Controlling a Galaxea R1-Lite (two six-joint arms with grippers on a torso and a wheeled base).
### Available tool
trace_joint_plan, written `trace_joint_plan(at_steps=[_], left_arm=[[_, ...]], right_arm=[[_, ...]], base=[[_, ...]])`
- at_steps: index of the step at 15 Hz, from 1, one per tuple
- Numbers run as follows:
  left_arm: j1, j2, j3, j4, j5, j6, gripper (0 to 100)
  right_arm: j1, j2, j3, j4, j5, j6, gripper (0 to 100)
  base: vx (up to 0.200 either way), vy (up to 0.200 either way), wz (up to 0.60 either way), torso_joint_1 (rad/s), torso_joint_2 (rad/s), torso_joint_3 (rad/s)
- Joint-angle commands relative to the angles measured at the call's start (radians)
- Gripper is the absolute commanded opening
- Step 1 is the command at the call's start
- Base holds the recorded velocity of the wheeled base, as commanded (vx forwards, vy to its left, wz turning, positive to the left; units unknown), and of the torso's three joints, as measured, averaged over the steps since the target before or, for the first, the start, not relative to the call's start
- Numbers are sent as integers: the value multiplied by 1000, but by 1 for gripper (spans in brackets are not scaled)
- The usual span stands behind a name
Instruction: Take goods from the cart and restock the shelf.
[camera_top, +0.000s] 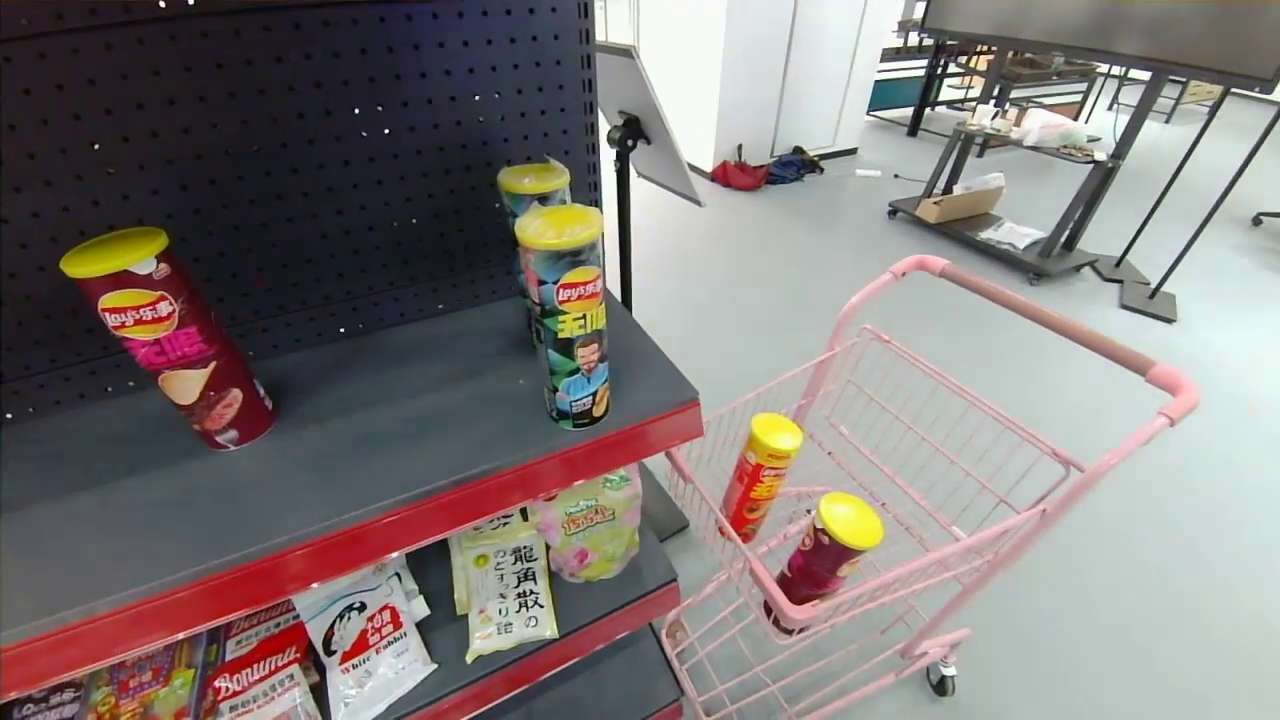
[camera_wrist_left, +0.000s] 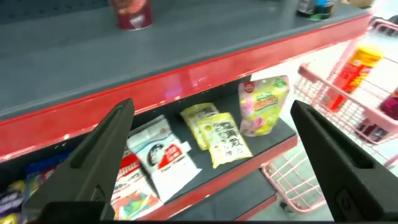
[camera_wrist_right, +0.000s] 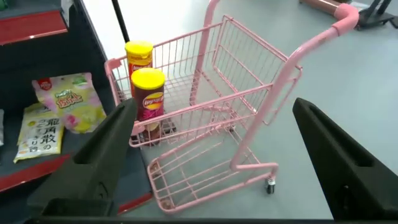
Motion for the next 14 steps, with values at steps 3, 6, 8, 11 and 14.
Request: trace_joint_plan(at_steps=[3, 6, 8, 11, 14], left_arm=[[0, 1, 0, 0, 1, 0, 100], [0, 1, 0, 0, 1, 0, 100], [0, 1, 0, 2, 1, 0, 100], [0, 1, 0, 2, 1, 0, 100], [0, 1, 0, 0, 1, 0, 100]], right_arm=[[0, 0, 0, 1, -3, -3, 100], [1, 0, 0, 1, -5, -3, 100], [0, 0, 0, 1, -6, -1, 100], [0, 0, 0, 0, -6, 2, 100], [0, 0, 0, 1, -6, 3, 100]], base=[[0, 0, 0, 0, 0, 0], [0, 0, 0, 0, 0, 0], [0, 0, 0, -93, 203, 127], [0, 0, 0, -139, 357, 211], [0, 0, 0, -144, 372, 229]])
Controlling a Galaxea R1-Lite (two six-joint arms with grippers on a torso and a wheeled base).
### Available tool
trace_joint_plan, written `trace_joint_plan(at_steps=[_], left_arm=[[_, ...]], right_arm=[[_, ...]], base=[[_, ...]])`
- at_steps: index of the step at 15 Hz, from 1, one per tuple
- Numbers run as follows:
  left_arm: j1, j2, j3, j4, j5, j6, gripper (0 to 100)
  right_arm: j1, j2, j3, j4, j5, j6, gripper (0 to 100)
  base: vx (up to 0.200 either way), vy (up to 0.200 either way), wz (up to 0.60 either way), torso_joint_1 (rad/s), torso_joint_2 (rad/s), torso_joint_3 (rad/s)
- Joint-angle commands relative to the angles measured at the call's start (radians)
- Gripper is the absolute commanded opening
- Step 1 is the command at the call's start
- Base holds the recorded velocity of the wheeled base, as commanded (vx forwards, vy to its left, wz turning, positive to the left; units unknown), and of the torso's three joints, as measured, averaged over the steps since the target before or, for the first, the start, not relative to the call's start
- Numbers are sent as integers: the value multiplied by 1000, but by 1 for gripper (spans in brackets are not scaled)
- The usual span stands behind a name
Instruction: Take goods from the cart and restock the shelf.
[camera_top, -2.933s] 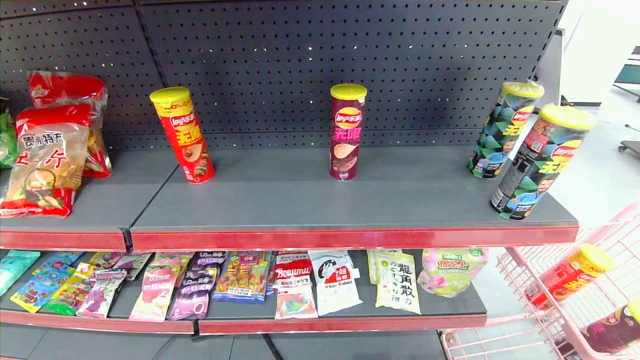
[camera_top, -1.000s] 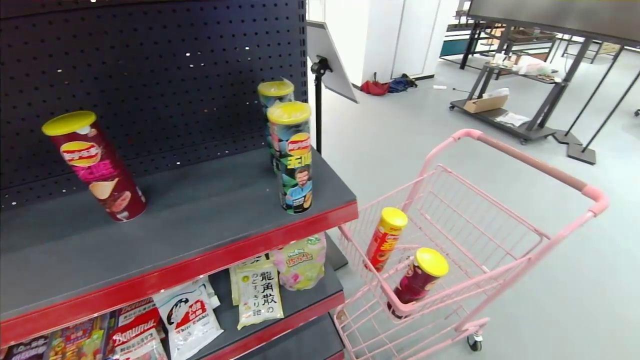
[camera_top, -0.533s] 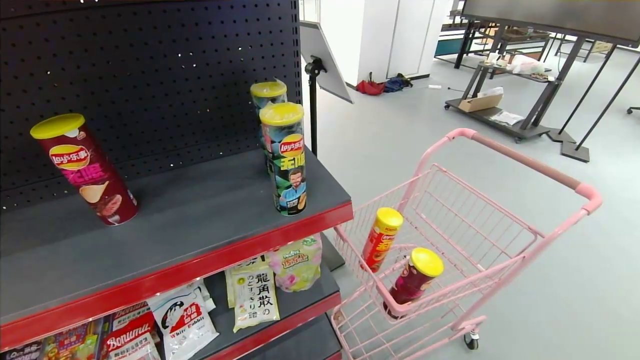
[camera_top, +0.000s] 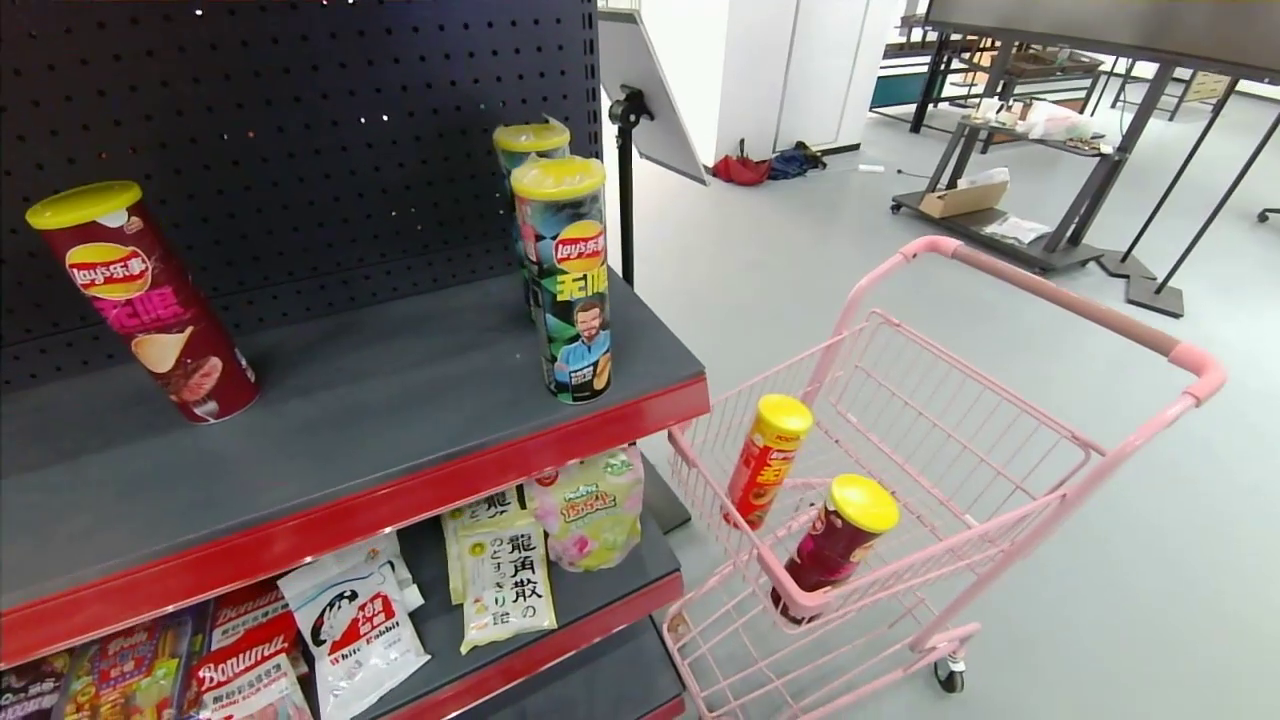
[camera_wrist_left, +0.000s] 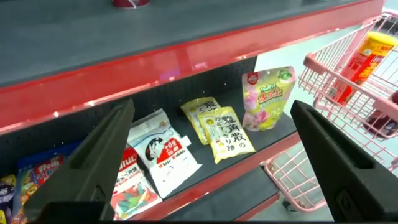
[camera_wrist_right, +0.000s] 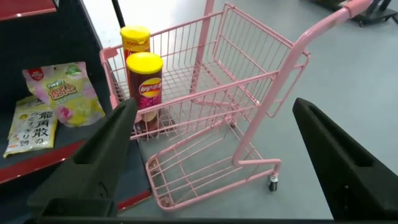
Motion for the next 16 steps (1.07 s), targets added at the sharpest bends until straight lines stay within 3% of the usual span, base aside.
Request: trace_joint_plan(at_steps=[1, 9, 13, 14, 15, 16], left_arm=[[0, 1, 0, 0, 0, 0, 100], [0, 1, 0, 0, 0, 0, 100], [0, 1, 0, 1, 0, 0, 100], [0, 1, 0, 1, 0, 0, 100], [0, 1, 0, 0, 0, 0, 100], [0, 1, 0, 0, 0, 0, 100]], right_arm=[[0, 0, 0, -1, 0, -1, 100], [0, 0, 0, -1, 4, -5, 100], [-1, 0, 0, -5, 6, 21, 100], [13, 51, -84, -11, 50, 29, 100], [34, 327, -313, 2, 60, 79, 100], [40, 482, -400, -16, 56, 128, 100]], base=[[0, 0, 0, -144, 378, 232], [0, 0, 0, -176, 514, 337], [0, 0, 0, -52, 179, 116], [0, 0, 0, 0, 0, 0], [0, 0, 0, 0, 0, 0], [0, 0, 0, 0, 0, 0]])
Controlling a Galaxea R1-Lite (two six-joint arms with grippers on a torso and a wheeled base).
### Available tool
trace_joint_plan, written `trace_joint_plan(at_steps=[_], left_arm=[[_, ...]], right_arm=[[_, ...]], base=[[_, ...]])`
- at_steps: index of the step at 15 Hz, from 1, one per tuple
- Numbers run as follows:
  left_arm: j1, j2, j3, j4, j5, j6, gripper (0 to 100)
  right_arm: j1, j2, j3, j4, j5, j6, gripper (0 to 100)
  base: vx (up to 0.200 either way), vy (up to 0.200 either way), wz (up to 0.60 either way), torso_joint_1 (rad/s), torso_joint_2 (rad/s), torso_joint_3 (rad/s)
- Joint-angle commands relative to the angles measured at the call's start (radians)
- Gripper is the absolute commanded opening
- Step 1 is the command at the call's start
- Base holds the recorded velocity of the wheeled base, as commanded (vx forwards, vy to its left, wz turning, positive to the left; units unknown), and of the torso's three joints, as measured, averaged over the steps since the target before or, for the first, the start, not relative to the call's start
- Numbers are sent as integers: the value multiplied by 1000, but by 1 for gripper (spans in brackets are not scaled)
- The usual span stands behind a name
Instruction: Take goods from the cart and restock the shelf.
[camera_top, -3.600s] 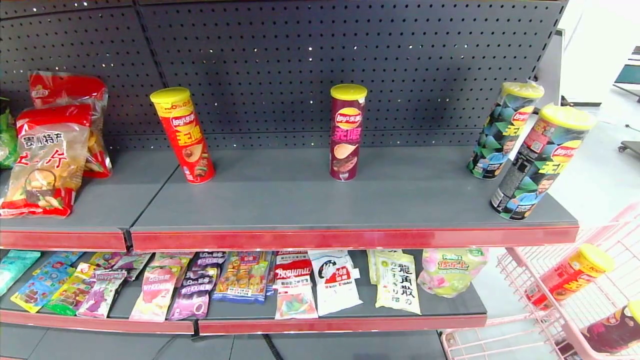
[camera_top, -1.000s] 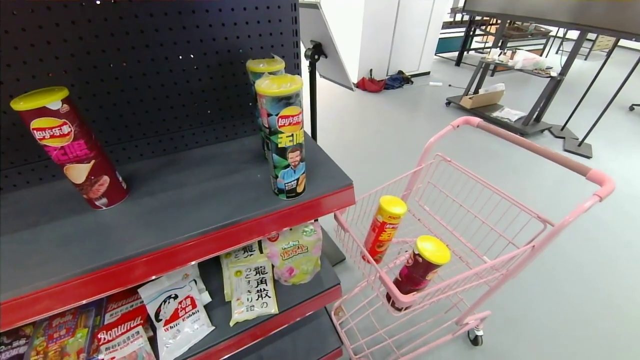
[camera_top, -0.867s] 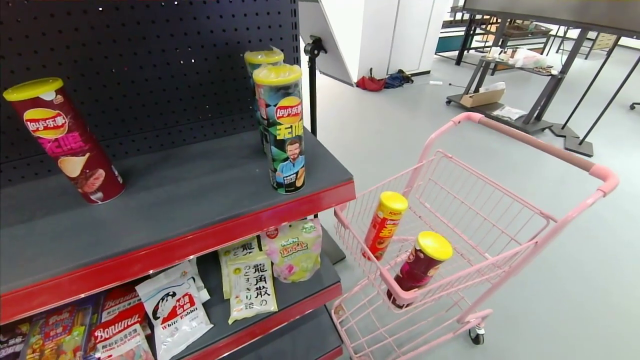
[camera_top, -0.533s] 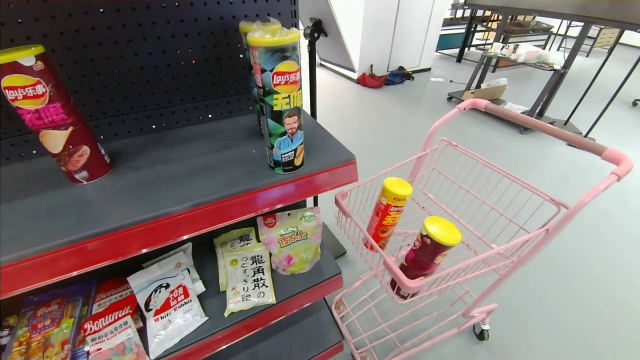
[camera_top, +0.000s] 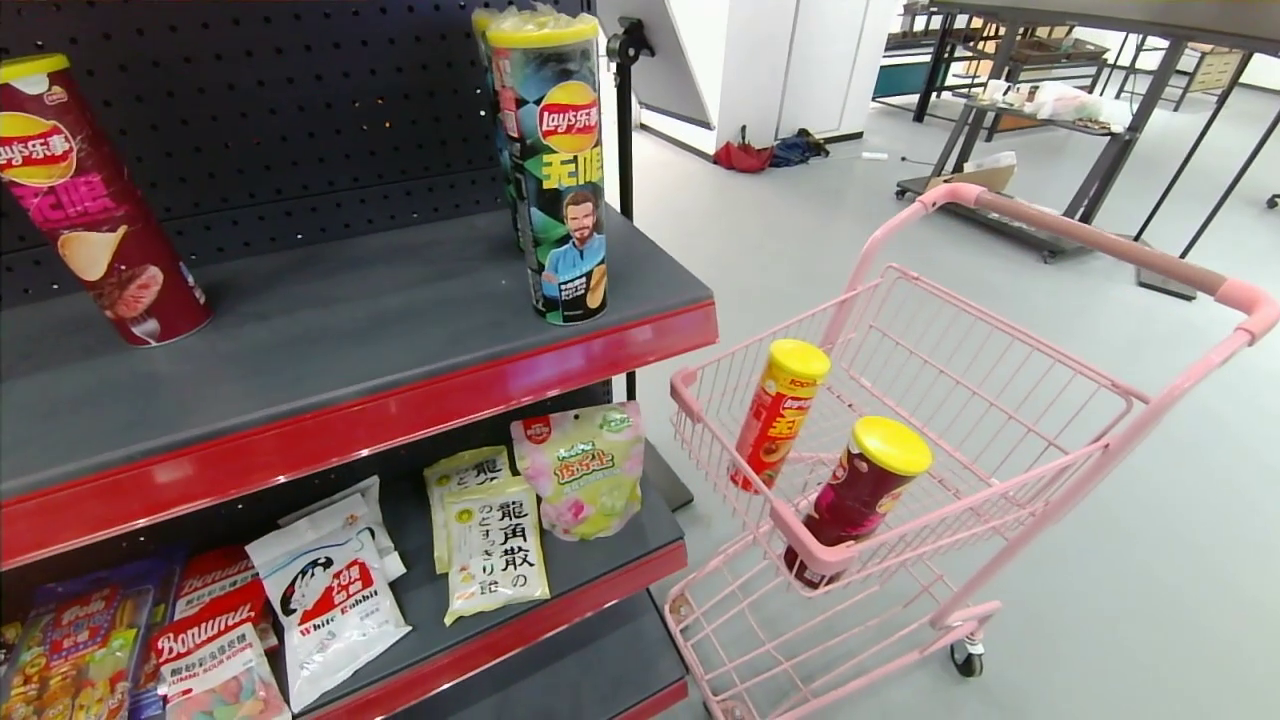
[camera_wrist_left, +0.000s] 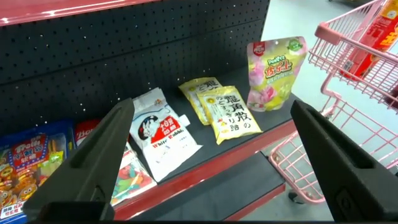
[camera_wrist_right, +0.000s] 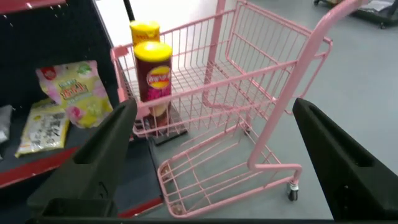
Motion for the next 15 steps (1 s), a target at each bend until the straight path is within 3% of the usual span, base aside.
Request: trace_joint_plan(at_steps=[1, 2, 4, 6, 10, 15], left_arm=[[0, 1, 0, 1, 0, 0, 100], [0, 1, 0, 1, 0, 0, 100], [0, 1, 0, -1, 0, 1, 100], [0, 1, 0, -1, 0, 1, 100], [0, 1, 0, -1, 0, 3, 100], [0, 1, 0, -1, 0, 3, 100]], right_arm=[[50, 541, -323, -34, 29, 44, 100], [96, 644, -306, -97, 32, 16, 100], [196, 914, -284, -338, 54, 185, 100], [179, 1115, -218, -462, 156, 181, 100], [162, 1453, -211, -821, 202, 176, 100], [163, 1612, -283, -850, 231, 148, 100]], base=[[0, 0, 0, 0, 0, 0], [0, 0, 0, 0, 0, 0], [0, 0, 0, 0, 0, 0], [0, 0, 0, 0, 0, 0], [0, 0, 0, 0, 0, 0], [0, 0, 0, 0, 0, 0]])
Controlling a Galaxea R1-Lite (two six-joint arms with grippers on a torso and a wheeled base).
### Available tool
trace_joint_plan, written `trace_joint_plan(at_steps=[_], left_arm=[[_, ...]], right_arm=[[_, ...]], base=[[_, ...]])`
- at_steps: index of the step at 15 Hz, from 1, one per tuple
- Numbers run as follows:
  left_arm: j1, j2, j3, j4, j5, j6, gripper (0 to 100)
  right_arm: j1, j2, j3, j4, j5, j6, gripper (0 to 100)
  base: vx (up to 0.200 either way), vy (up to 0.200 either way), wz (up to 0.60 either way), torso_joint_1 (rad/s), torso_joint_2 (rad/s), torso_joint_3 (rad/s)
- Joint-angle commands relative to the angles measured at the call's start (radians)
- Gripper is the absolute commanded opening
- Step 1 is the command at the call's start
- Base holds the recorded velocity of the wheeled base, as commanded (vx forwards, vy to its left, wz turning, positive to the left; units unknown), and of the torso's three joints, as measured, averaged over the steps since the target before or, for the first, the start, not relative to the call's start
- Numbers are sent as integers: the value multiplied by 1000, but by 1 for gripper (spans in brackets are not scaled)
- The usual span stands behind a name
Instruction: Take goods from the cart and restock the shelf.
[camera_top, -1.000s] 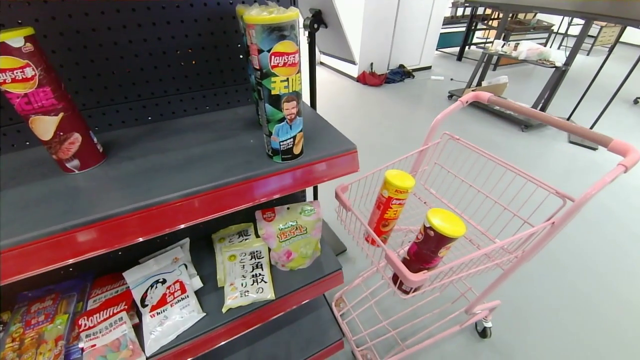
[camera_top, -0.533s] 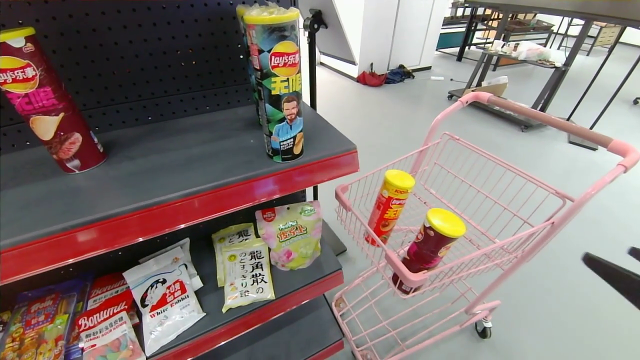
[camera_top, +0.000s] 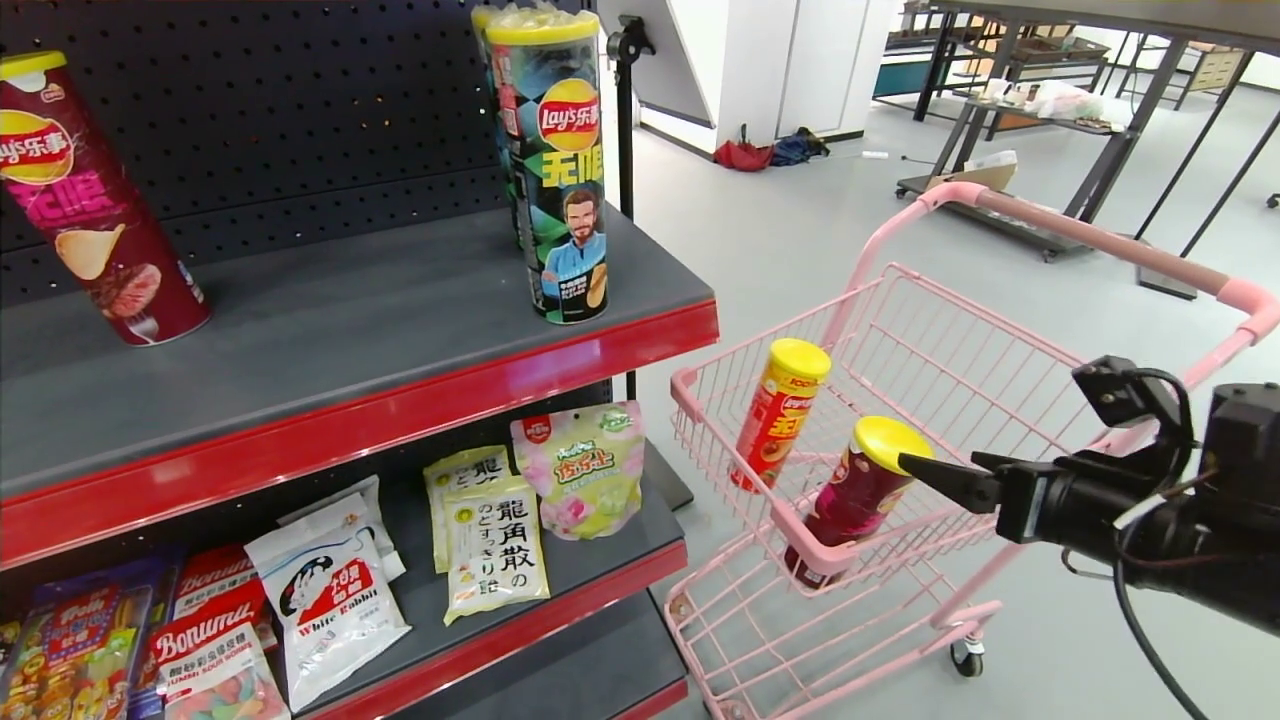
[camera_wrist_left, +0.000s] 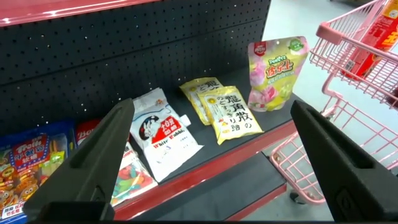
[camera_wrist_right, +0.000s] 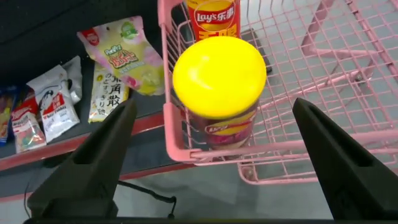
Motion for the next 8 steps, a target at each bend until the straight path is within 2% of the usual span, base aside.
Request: trace_joint_plan(at_steps=[1, 8], left_arm=[[0, 1, 0, 0, 0, 0, 100], [0, 1, 0, 0, 0, 0, 100]], right_arm=[[4, 137, -51, -5, 7, -4, 100], [21, 215, -90, -5, 32, -15, 100]], base=[[0, 0, 0, 0, 0, 0], [0, 0, 0, 0, 0, 0]])
